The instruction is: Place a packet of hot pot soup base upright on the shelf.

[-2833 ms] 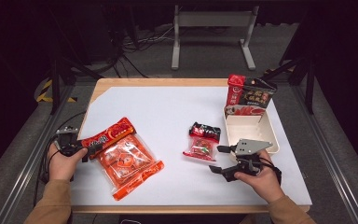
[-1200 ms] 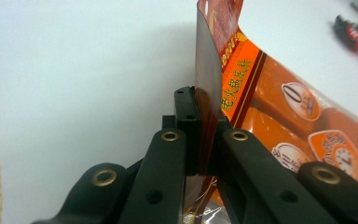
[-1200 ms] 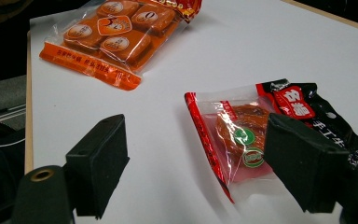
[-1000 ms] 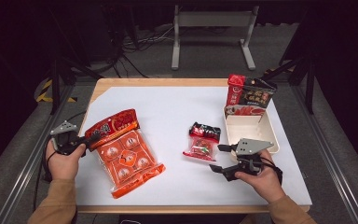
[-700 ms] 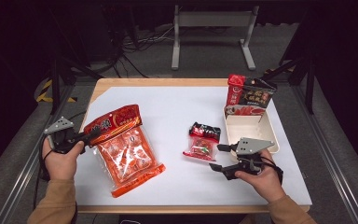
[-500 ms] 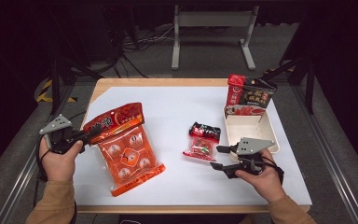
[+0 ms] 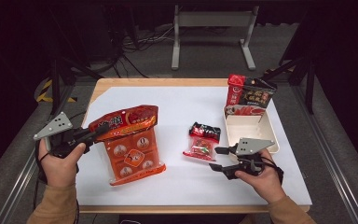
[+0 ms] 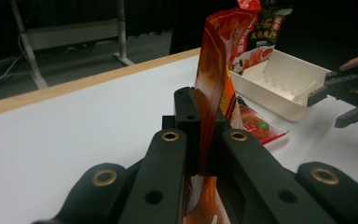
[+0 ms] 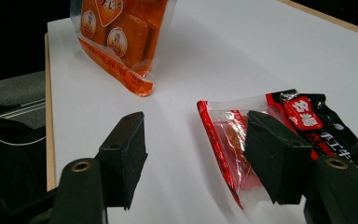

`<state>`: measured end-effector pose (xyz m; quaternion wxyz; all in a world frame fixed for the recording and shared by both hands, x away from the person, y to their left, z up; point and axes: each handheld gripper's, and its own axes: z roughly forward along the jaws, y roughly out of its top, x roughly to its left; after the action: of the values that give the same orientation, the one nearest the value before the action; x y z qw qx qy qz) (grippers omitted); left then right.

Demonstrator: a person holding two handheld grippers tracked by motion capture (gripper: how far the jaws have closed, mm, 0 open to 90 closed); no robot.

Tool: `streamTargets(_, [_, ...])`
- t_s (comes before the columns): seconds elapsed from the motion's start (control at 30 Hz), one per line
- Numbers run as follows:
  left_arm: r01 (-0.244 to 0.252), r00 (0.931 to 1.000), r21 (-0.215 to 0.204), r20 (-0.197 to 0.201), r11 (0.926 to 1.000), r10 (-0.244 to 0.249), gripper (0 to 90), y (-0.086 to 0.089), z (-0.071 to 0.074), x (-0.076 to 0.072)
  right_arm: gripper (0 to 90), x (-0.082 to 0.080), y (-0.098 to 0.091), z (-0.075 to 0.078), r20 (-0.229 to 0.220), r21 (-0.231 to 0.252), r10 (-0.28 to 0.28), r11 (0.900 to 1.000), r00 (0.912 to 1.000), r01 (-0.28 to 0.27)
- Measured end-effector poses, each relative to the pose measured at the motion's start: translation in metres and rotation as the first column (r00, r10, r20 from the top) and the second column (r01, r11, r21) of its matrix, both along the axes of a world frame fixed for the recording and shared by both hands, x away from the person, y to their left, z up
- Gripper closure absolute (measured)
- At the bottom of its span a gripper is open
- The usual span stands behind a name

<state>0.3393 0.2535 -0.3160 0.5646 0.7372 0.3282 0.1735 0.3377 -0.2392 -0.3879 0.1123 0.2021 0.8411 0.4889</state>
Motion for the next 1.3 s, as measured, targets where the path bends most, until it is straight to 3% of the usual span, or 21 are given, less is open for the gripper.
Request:
streamTargets(0.13, [0.048, 0.998, 0.009, 0.041, 0.9988, -0.048, 90.0, -0.009, 0.009, -0.008, 38.5, 0.0, 0.001, 0.0, 0.0, -0.004, 0.005, 1.0, 1.0, -0.005])
streamTargets(0.37, [0.087, 0.9926, 0.03, 0.083, 0.9957, -0.089, 90.0, -0.024, 0.021, -0.02, 38.4, -0.001, 0.003, 0.005, 0.013, 0.005, 0.01, 0.9999, 0.9999, -0.01])
streamTargets(0.7, [0.166, 0.9735, 0.065, 0.148, 0.984, -0.174, 90.0, -0.043, 0.033, -0.032, 37.3, 0.0, 0.007, 0.013, 0.024, 0.026, 0.026, 0.9993, 0.9994, -0.027])
streamTargets(0.97, [0.164, 0.9744, 0.05, 0.148, 0.9852, -0.17, 90.0, -0.046, 0.033, -0.028, 26.4, 0.009, 0.021, 0.021, 0.038, 0.075, 0.033, 0.9965, 0.9987, -0.036])
streamTargets(1.3, [0.214, 0.9612, 0.037, 0.171, 0.9762, -0.217, 90.0, -0.061, 0.042, -0.032, 21.1, 0.018, 0.04, 0.027, 0.048, 0.115, 0.055, 0.9915, 0.9973, -0.061])
